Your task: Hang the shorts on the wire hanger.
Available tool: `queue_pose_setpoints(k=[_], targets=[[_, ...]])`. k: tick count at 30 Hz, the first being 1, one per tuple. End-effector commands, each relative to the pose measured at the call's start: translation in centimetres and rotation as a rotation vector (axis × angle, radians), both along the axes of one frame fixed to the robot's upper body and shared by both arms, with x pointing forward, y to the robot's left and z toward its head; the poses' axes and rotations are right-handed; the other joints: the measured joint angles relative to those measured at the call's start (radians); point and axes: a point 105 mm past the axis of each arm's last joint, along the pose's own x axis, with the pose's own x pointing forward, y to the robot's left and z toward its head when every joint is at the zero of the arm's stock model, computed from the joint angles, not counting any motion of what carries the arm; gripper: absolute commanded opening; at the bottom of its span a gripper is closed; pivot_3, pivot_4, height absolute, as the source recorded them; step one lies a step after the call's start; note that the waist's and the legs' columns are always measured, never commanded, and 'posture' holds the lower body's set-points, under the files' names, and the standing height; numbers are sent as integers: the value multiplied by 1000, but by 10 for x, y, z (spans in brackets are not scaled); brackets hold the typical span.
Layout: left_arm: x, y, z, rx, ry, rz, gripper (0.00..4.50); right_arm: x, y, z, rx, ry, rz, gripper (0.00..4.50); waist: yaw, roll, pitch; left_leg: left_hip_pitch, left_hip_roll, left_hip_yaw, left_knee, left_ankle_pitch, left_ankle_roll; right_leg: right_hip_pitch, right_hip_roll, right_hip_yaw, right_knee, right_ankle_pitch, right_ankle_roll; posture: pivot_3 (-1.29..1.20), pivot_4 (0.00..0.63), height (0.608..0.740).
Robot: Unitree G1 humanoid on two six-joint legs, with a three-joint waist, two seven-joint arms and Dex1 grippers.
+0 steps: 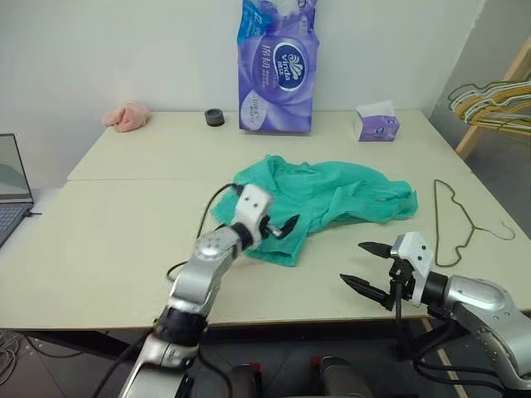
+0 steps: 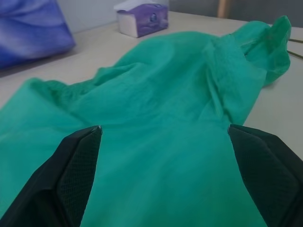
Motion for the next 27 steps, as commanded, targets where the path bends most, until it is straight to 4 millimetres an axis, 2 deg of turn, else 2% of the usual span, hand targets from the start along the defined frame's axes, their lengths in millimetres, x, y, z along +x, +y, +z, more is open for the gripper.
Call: queue_pose_setpoints(k=[1,4,10,14,15,17,24,27], targets=[[-4,-38,-8,77,9,-166,4494,2,4,18,14,-64,9,4500,-6,0,0,1,0,0,0,0,0,0,0,0,0,0,0,-247,77,740],[-1,-59,-15,131,16,-239,4494,0,5,19,11,-67,14,4500,-18,0,0,0,0,0,0,0,0,1,0,0,0,-2,2,-263,77,740],[30,-62,-18,150,-12,-109,4494,2,2,28,14,-99,-2,4500,-36,0,0,1,1,-1,-1,-1,1,1,0,0,0,-3,3,-288,80,740],[35,-71,-16,115,-8,-104,4494,6,-2,34,6,-121,-11,4500,-45,0,0,1,1,-1,-1,-1,2,1,-1,0,0,-3,3,-293,79,740],[34,-73,-16,102,4,-114,4118,8,-4,35,2,-127,-15,4500,-45,0,0,0,1,-2,-1,-1,2,1,-2,-1,0,-4,4,-293,79,740],[31,-76,-19,89,22,-141,3656,11,-7,38,-3,-140,-24,4500,-49,0,0,0,1,-1,-1,-2,2,1,-3,0,0,-4,5,-294,79,740],[18,-71,-32,86,84,-215,1460,19,-13,44,-11,-170,-39,4500,-58,0,0,1,1,-1,-1,-2,2,1,-4,0,0,-5,5,-291,81,740],[9,-57,-32,81,86,-276,565,22,-14,48,-21,-187,-30,4500,-61,0,0,0,1,-2,-1,-2,2,1,-4,0,0,-5,5,-285,83,740]])
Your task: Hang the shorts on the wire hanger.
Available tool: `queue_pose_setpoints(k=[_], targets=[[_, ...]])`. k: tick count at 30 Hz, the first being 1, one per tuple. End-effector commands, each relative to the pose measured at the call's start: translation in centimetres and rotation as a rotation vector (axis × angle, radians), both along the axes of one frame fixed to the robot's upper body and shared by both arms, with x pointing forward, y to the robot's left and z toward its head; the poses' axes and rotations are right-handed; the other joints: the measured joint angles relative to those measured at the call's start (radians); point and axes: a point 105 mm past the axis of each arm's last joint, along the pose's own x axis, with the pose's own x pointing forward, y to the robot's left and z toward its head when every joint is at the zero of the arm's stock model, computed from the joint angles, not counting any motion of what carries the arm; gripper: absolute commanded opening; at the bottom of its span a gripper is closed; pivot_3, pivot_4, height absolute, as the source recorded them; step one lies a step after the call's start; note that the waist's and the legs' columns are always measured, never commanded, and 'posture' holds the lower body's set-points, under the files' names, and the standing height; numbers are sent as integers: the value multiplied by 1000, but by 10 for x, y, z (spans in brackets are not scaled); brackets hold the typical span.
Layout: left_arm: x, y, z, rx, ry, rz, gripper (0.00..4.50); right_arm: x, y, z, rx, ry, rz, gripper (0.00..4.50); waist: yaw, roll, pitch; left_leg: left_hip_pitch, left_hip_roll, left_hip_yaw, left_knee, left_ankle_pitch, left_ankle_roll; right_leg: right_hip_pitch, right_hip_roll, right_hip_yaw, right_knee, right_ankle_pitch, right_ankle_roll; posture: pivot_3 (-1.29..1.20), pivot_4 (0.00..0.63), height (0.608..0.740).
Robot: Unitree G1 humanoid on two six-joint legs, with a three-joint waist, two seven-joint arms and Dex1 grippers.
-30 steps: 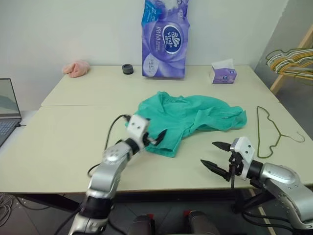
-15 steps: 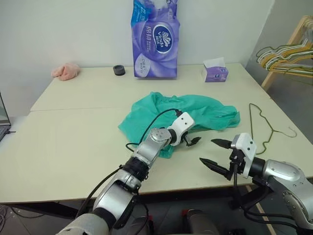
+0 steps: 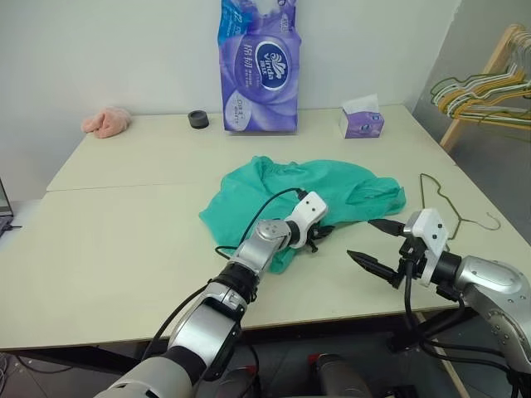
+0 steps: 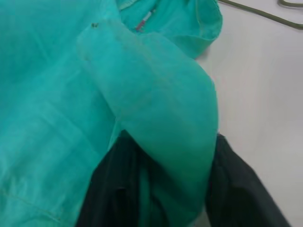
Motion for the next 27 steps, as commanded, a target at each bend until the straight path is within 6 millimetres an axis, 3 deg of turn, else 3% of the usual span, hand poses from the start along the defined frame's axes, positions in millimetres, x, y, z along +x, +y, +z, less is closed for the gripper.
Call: queue_pose_setpoints(k=[1,2,5,11,15,17,20,25,27], targets=[[-9,15,18,-30,-49,-93,248,4,-5,16,-20,-70,14,4500,-6,0,0,0,0,0,0,0,0,0,0,0,0,0,0,-285,83,740],[-12,25,16,-16,-46,-108,42,5,-6,18,-25,-74,16,4500,-14,0,0,0,0,0,0,0,0,0,0,0,0,0,0,-285,83,740],[-22,70,10,25,-18,-100,42,10,-11,25,-35,-85,17,4500,-27,1,0,2,1,0,-3,0,0,0,0,0,1,-1,-2,-275,87,740],[-54,200,-4,185,70,64,42,18,-18,35,-52,-64,65,4500,-48,2,2,11,2,0,-12,0,0,2,0,1,3,-5,-7,-234,98,740],[-42,292,11,306,-22,378,42,20,-9,32,-87,-42,151,4500,-37,3,4,16,2,-3,-13,0,0,7,-1,0,3,-7,-8,-200,94,740],[-35,327,23,362,-91,499,42,24,-1,31,-92,-44,185,4500,-30,2,5,18,2,-3,-14,0,0,8,-1,-1,2,-8,-7,-186,91,740],[-24,347,40,375,-192,592,42,33,13,28,-112,-61,225,4500,-14,2,5,17,1,-3,-14,-1,-1,8,-2,-2,2,-8,-7,-181,87,740],[-26,324,35,339,-198,493,42,63,37,7,-288,-178,243,4500,17,1,6,16,-1,-2,-13,-1,-2,8,-4,-1,2,-5,-9,-176,84,740],[-29,320,30,332,-195,484,42,63,57,1,-335,-236,322,4500,20,1,6,16,-1,-2,-13,-1,-2,7,-5,-1,2,-4,-10,-175,83,740]])
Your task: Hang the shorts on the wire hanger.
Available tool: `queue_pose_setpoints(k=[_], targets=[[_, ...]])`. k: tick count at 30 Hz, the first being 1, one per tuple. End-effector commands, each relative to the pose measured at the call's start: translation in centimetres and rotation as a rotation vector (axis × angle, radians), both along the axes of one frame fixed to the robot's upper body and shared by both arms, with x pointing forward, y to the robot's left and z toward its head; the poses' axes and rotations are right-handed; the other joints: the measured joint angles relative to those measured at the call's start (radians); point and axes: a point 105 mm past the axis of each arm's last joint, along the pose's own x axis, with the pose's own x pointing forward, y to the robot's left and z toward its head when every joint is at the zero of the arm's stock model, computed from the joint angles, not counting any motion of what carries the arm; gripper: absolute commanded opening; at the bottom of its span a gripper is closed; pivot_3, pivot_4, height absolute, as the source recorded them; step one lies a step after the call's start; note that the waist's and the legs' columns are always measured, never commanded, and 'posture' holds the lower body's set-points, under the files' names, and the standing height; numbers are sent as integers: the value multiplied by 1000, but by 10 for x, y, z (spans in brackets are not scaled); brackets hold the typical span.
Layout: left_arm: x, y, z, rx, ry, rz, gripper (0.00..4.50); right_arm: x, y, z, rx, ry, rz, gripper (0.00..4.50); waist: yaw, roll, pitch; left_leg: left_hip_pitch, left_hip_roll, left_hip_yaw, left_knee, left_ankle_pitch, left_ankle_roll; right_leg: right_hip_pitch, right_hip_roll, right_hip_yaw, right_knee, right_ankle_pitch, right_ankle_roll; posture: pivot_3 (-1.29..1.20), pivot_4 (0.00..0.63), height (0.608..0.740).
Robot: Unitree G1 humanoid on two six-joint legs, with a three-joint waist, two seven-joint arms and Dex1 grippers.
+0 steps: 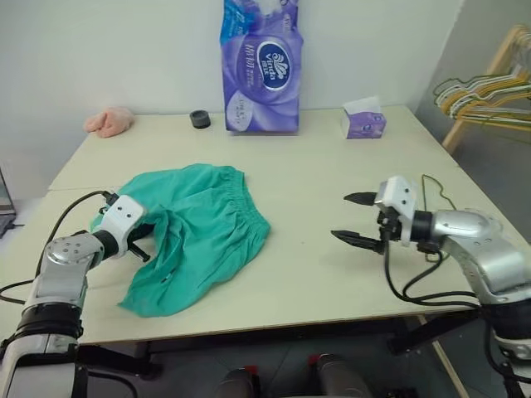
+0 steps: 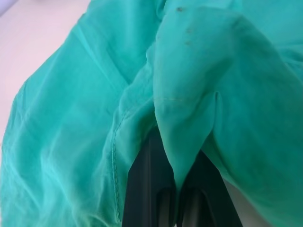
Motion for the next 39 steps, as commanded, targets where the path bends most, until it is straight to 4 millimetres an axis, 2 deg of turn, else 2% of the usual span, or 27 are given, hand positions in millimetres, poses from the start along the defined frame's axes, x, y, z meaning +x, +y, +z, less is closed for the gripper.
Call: queue_pose_setpoints(k=[1,2,6,9,12,14,18,20,22,28,31,34,36,39], targets=[[-3,-11,6,-44,-26,-43,42,0,30,0,-53,-116,117,4500,0,0,0,0,0,0,0,0,0,0,0,0,0,0,0,-175,83,740],[-6,-12,6,-74,-18,-42,42,-1,37,1,-36,-120,134,4500,-1,0,0,0,1,0,0,0,0,-1,0,1,1,0,0,-175,83,740],[-13,-4,17,-108,6,-55,890,-4,49,2,-11,-127,166,4500,1,0,0,-7,2,-3,1,0,-2,-8,0,0,5,0,-1,-164,88,740],[-9,4,39,-214,-37,9,1808,-7,53,1,2,-121,181,4500,0,0,0,-7,2,-3,1,0,-2,-9,1,0,5,0,-2,-162,88,740],[-14,4,52,-266,-21,-3,2685,-16,55,0,9,-97,212,4500,-1,0,0,-7,1,-3,1,0,-2,-9,1,-1,5,0,-2,-164,87,740],[-17,9,69,-323,-21,0,3269,-22,55,1,12,-85,231,4500,-3,0,0,-7,1,-3,1,0,-2,-9,2,-1,5,0,-2,-167,88,740],[-29,-8,94,-489,42,-106,4472,-26,54,3,21,-75,234,4500,-8,0,0,-7,1,-3,1,0,-2,-9,2,-1,6,0,-2,-165,88,740],[-26,-25,95,-457,52,-149,4489,-27,54,3,22,-71,234,4500,-5,0,0,-7,1,-2,1,0,-2,-8,2,-2,5,0,-2,-166,87,740],[-25,-51,89,-429,83,-213,4489,-30,54,3,24,-66,240,4500,0,0,1,-6,1,-3,1,0,-2,-7,2,-1,5,0,-2,-165,87,740],[-7,-132,57,-372,133,-275,4489,-48,47,4,7,-25,277,4500,18,0,1,-5,1,-3,3,0,-2,-4,2,-1,5,0,-1,-162,88,740],[1,-159,36,-319,160,-267,4489,-54,39,3,-12,-7,267,4500,20,0,1,-5,1,-3,3,0,-2,-4,3,0,4,0,-1,-171,90,740],[-1,-177,13,-268,212,-285,4489,-55,32,4,-14,-4,239,4500,15,-1,2,-5,1,-3,2,0,-2,-4,3,0,4,0,-1,-194,94,740],[-4,-179,-3,-210,247,-292,4489,-57,30,5,-16,-8,227,4500,11,-1,2,-4,1,-2,2,0,-2,-4,4,-1,4,0,-1,-202,95,740],[-8,-180,-16,-179,282,-300,4489,-61,28,10,-10,-16,225,4500,5,-1,2,-3,2,-2,1,0,-2,-4,4,-1,4,-1,0,-208,94,740]])
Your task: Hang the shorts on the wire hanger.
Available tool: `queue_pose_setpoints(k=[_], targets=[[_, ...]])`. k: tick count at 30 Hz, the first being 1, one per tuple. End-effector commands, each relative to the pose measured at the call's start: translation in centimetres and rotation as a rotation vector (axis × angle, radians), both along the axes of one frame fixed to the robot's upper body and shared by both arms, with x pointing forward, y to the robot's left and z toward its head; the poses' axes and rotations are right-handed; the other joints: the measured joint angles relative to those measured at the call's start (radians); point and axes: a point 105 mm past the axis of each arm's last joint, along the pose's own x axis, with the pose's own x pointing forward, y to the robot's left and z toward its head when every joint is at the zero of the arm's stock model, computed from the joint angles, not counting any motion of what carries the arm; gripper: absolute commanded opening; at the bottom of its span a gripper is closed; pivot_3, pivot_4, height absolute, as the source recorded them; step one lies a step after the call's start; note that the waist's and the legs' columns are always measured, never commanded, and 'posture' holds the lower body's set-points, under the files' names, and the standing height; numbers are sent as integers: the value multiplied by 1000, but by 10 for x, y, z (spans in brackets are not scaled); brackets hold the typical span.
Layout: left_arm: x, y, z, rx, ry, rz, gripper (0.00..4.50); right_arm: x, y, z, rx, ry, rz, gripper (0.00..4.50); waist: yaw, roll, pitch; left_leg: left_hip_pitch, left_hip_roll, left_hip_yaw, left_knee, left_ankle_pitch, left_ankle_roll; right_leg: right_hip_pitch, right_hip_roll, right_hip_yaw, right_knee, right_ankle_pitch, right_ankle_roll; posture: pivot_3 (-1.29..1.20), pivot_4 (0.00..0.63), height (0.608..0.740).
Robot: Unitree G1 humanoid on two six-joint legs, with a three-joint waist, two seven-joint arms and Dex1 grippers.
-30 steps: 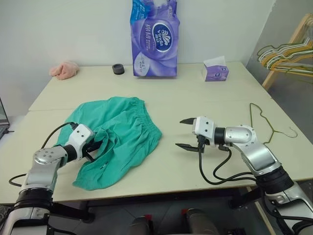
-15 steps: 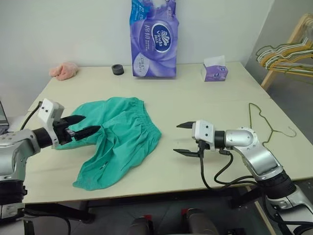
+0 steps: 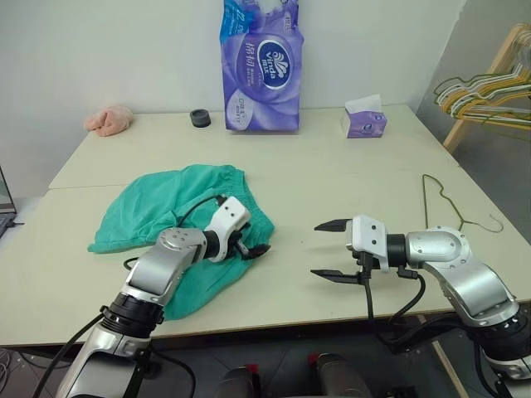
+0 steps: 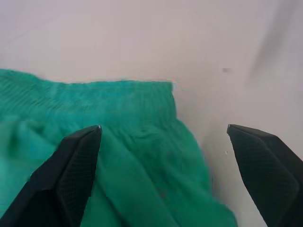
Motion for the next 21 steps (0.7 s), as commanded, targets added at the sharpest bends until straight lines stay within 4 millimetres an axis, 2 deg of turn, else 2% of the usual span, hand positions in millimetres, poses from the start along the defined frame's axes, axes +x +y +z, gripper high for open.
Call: queue_pose_setpoints(k=[1,5,8,11,16,21], targets=[[0,3,-8,47,-4,-6,4489,-7,0,19,27,-56,13,4500,-1,0,0,0,0,0,0,0,0,0,0,0,0,-2,3,-213,95,740],[6,15,-21,87,1,65,4489,-17,-2,32,37,-58,41,4500,1,0,0,1,0,-1,0,0,0,3,-1,0,-2,-2,3,-218,93,740],[11,20,-25,83,-11,111,3944,-16,-7,37,45,-56,22,4500,3,0,0,6,0,-1,0,0,0,8,-1,0,-4,-2,3,-222,93,740],[11,12,-23,16,-2,112,3053,-13,-12,36,38,-51,2,4500,5,0,0,12,0,-1,-2,0,0,14,-1,0,-6,-3,3,-222,93,740],[10,-4,-13,-83,14,58,1549,-11,-17,39,52,-43,-27,4500,9,0,1,12,0,0,-2,0,0,14,-1,0,-6,-3,4,-222,93,740],[26,-7,-5,-84,-35,53,91,-5,-24,42,51,-55,-57,4500,11,-1,1,12,0,0,-2,0,0,14,-1,0,-6,-3,4,-252,89,740]])
